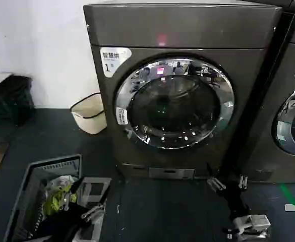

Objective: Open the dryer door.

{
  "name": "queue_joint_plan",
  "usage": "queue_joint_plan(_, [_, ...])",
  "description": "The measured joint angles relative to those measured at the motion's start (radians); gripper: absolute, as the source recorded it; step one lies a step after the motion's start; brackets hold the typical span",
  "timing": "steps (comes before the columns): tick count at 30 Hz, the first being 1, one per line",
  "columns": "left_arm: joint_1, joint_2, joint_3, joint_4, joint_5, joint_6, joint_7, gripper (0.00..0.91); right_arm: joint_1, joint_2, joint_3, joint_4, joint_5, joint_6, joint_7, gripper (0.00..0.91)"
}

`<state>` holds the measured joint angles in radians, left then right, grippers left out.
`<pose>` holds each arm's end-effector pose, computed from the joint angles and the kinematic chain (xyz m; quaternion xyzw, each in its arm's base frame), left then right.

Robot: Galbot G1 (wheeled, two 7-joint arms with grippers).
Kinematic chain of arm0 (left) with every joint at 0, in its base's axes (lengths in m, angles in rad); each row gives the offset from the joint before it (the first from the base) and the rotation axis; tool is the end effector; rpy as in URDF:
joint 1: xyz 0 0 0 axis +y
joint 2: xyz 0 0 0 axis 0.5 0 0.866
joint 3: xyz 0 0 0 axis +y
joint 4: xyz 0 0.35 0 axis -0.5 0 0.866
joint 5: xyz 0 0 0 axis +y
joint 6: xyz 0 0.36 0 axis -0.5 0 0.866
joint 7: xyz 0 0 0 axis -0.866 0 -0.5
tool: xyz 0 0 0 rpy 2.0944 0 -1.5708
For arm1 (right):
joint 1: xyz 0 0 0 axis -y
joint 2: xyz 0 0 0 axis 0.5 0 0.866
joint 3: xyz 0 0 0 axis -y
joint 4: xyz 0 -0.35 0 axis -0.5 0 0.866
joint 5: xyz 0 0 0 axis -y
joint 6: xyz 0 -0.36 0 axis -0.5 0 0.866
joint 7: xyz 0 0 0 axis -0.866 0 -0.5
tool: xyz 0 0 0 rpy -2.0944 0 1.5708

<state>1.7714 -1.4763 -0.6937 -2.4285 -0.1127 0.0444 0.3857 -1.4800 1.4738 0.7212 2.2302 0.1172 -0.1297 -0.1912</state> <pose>0.1251 0.0470 -0.2089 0.1686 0.9837 0.0457 0.0416 0.2015 -0.0681 -0.2291 -0.0411 0.9971 -0.0362 0.0527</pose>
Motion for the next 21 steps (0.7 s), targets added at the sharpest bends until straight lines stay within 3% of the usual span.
queue_joint_plan(9, [-0.004, 0.015, 0.006, -0.006, -0.005, 0.017, 0.029, 0.907, 0.241, -0.179, -0.038, -0.113, 0.217, -0.152, -0.225, 0.907])
queue_joint_plan(14, [-0.001, 0.009, 0.008, -0.015, 0.025, 0.014, 0.03, 0.907, 0.391, -0.272, -0.128, -0.2, 0.23, -0.156, -0.29, 0.907])
queue_joint_plan(17, [0.001, 0.014, 0.0, -0.019, 0.012, 0.024, 0.031, 0.907, 0.479, -0.295, -0.22, -0.249, 0.234, -0.145, -0.289, 0.907])
queue_joint_plan(21, [0.005, 0.012, -0.004, -0.015, 0.009, 0.027, 0.033, 0.907, 0.577, -0.298, -0.339, -0.314, 0.231, -0.17, -0.29, 0.907])
